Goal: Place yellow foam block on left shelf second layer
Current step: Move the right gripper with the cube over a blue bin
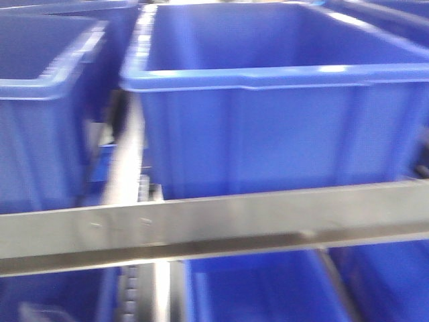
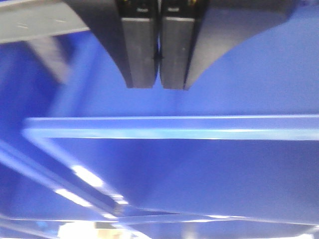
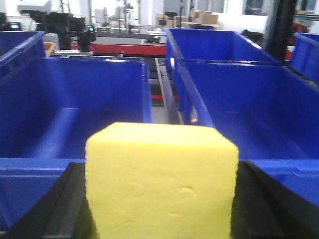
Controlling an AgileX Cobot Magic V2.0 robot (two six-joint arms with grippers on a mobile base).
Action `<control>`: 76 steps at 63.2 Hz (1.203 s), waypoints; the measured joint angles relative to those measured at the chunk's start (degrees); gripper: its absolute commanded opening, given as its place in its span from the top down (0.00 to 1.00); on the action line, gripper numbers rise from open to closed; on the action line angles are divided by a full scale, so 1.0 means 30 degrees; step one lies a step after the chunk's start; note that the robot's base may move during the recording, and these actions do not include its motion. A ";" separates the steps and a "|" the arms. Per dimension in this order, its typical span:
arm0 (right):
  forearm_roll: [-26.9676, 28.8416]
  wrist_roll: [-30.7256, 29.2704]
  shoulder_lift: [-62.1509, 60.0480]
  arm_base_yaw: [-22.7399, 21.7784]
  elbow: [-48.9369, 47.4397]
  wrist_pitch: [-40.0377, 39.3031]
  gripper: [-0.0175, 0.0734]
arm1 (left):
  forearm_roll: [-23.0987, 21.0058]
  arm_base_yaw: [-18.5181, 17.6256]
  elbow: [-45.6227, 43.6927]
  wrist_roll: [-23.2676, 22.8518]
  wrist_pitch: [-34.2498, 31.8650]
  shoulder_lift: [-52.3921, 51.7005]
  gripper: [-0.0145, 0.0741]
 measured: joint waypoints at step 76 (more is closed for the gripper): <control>0.0000 0.0000 0.0000 0.0000 0.0000 0.0000 0.47 | 0.0000 0.0000 0.0000 0.0000 0.0000 0.0000 0.68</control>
